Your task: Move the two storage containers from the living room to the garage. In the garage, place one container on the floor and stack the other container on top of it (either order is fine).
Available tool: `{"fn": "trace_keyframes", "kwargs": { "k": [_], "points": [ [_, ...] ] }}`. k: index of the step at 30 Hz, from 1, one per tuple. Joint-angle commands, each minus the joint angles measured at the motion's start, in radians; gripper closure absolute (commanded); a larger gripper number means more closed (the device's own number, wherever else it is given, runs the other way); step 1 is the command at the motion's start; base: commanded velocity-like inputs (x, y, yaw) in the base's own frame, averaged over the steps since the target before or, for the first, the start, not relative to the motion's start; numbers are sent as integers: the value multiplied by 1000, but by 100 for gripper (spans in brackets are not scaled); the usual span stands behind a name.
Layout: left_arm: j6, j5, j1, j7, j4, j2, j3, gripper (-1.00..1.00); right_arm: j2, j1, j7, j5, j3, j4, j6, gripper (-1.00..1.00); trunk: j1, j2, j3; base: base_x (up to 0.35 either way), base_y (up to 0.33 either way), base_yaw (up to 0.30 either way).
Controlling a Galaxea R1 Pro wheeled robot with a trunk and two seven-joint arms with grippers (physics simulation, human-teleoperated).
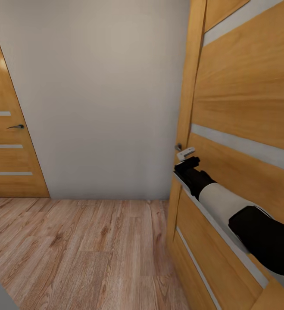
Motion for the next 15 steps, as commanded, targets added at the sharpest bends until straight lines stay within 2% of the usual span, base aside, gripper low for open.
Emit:
{"fn": "trace_keyframes", "kwargs": {
  "k": [1,4,15],
  "points": [
    [-2,1,0,0,-1,0,1,-100,-4,-1,-10,0,5,0,10,-100,0,-1,-1,0,0,0],
    [-2,1,0,0,-1,0,1,-100,-9,-1,-10,-1,5,0,10,-100,0,-1,-1,0,0,0],
    [-2,1,0,0,-1,0,1,-100,-55,-1,-10,-1,2,0,10,-100,0,-1,-1,0,0,0]
  ]
}}
